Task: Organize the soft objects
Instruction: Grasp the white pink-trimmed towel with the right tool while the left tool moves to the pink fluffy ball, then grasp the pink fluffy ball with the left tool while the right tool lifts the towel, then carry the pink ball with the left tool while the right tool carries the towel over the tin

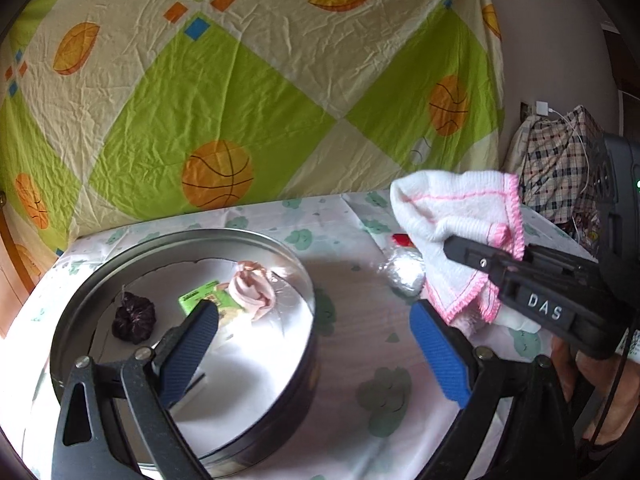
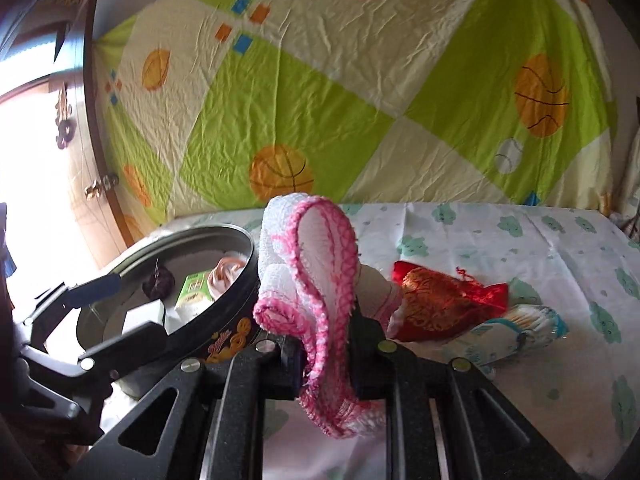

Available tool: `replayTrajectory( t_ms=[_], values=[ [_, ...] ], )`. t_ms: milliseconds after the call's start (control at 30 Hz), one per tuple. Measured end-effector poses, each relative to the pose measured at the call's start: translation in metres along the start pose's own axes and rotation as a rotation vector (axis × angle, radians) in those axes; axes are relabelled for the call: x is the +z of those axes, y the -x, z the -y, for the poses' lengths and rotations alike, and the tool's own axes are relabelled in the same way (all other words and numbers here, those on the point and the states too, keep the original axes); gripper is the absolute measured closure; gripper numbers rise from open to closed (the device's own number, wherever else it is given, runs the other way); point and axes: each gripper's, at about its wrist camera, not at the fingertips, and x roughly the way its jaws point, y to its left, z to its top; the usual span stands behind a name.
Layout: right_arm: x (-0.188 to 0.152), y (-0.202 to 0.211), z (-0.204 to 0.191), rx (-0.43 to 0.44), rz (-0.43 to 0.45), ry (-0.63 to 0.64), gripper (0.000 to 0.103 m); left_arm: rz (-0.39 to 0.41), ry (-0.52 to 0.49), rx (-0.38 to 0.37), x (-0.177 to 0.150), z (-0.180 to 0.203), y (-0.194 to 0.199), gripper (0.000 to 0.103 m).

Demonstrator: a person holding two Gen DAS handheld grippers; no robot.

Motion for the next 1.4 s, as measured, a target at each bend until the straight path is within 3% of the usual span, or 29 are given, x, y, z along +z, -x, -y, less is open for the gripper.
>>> replayTrajectory(
  t_ms=[200,367,667,733,767,800,833,867,1067,1400],
  values=[
    [0.006,0.029,0.035,-0.121,0.089,-0.054,0.085,-0.054,-0.047,-0.067,0.003,0.039,-0.029,0.005],
    [0.003,0.04,0.057,-0.09,0.114,-0.129,0.085,-0.078,-0.105,-0.122,0.0,0.072,-0.044,0.005],
    [-0.002,0.048,0.07,-0.054,0.144,-0.161,0.084,-0.122,-0.19,-0.153,0.002,0.111,-0.071,0.005],
    [-0.002,0.049,0.072,-0.046,0.149,-0.165,0.084,-0.126,-0.196,-0.159,0.003,0.116,-0.077,0.012],
    [-0.002,0.05,0.072,-0.045,0.15,-0.164,0.084,-0.136,-0.194,-0.167,0.004,0.118,-0.081,0.027],
    [-0.002,0.05,0.072,-0.044,0.152,-0.167,0.084,-0.16,-0.194,-0.184,0.003,0.12,-0.086,0.049],
    [-0.003,0.05,0.073,-0.041,0.154,-0.169,0.084,-0.192,-0.196,-0.208,0.003,0.122,-0.092,0.062],
    [-0.003,0.05,0.074,-0.04,0.156,-0.171,0.084,-0.219,-0.196,-0.225,0.002,0.123,-0.096,0.085],
    [-0.006,0.06,0.084,-0.092,0.205,-0.2,0.084,-0.202,-0.101,-0.216,0.001,0.098,-0.091,0.088],
    [-0.011,0.059,0.087,-0.16,0.227,-0.208,0.084,-0.032,-0.006,-0.127,0.001,0.061,-0.056,0.088]
  ],
)
